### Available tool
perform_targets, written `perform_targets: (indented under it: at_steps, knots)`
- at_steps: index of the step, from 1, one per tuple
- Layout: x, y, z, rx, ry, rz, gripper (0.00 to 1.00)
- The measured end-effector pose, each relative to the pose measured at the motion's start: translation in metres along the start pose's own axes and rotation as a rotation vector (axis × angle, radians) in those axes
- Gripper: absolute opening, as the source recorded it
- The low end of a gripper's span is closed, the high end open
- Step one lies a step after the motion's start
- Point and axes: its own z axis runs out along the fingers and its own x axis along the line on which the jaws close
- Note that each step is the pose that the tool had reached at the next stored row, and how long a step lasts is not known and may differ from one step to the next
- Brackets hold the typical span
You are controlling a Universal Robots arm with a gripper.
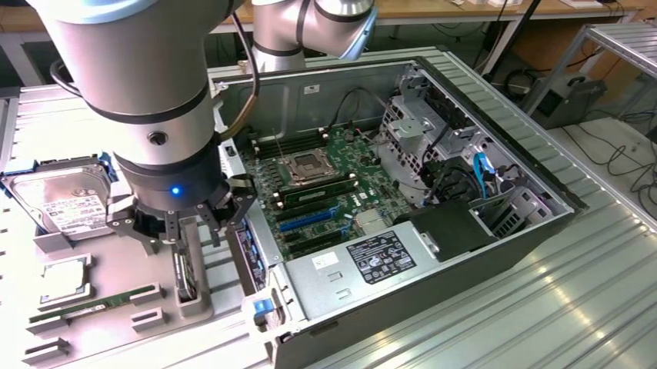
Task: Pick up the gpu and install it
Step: 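Pick up the gpu and move the gpu toward the slot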
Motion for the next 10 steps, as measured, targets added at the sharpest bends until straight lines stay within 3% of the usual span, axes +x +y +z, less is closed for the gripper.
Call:
perform_targets:
  at_steps: [10]
  knots:
    - [0.0008,-0.0001,0.0024,0.0000,0.0001,0.000,0.42]
